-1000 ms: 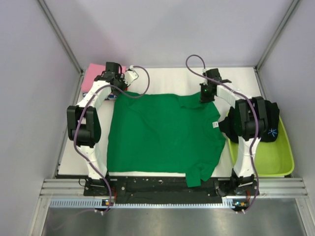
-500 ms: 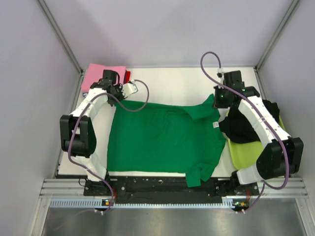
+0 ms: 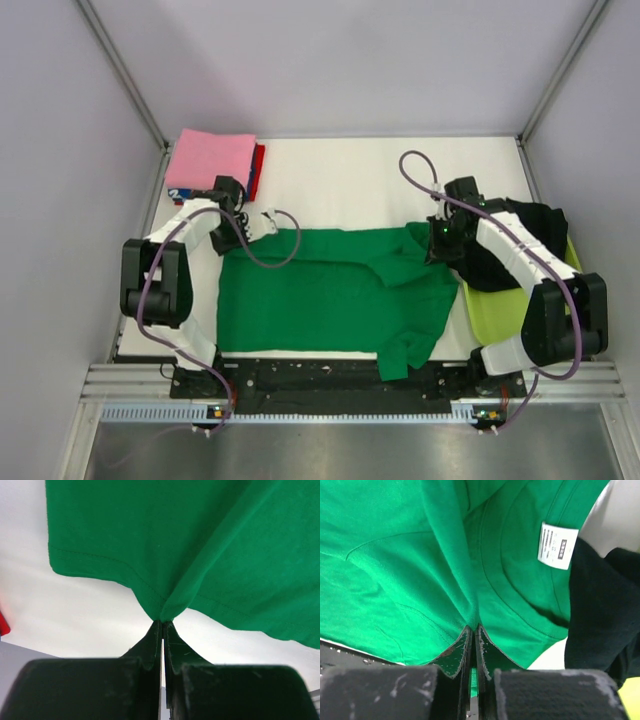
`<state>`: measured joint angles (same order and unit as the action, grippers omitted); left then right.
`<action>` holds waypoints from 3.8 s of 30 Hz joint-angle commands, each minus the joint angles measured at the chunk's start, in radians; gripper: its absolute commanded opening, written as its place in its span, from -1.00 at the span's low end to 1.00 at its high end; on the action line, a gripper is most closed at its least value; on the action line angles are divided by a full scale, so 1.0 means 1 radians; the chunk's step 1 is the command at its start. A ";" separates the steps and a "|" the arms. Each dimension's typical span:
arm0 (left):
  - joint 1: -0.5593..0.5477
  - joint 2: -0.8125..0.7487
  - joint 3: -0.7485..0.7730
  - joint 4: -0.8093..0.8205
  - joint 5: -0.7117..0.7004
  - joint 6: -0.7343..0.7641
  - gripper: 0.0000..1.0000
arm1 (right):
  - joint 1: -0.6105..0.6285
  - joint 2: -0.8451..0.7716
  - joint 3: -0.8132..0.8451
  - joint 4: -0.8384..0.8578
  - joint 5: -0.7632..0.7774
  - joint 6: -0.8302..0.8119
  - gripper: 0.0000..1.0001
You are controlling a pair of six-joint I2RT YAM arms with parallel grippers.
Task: Fold and stack the t-shirts
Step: Fold the flattened tshirt in 1/3 of the way
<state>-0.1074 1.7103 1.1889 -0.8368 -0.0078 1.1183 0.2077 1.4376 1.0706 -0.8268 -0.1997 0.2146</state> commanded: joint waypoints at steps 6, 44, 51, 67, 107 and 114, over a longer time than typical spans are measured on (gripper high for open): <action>0.000 -0.066 -0.023 -0.065 -0.032 0.000 -1.00 | 0.041 -0.040 -0.081 -0.005 -0.018 0.031 -1.00; -0.043 0.255 0.318 0.002 0.083 -0.345 -0.49 | 0.151 0.222 0.051 0.357 0.097 0.149 -1.00; 0.012 0.319 0.285 0.054 -0.019 -0.388 -0.53 | 0.010 0.103 -0.150 0.357 0.249 0.187 -1.00; 0.055 0.209 0.305 0.033 0.085 -0.351 0.03 | -0.016 0.133 0.139 0.252 0.330 0.063 -0.32; 0.025 0.188 0.276 0.200 0.100 -0.351 -0.10 | -0.091 0.289 0.307 0.315 0.307 -0.004 0.07; -0.109 -0.058 0.166 0.102 0.394 -0.195 -0.01 | -0.048 0.086 0.047 0.189 0.235 0.088 0.00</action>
<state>-0.1215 1.8229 1.3952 -0.6643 0.1345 0.8055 0.1436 1.6108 1.2549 -0.5377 0.0738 0.2474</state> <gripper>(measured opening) 0.494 0.531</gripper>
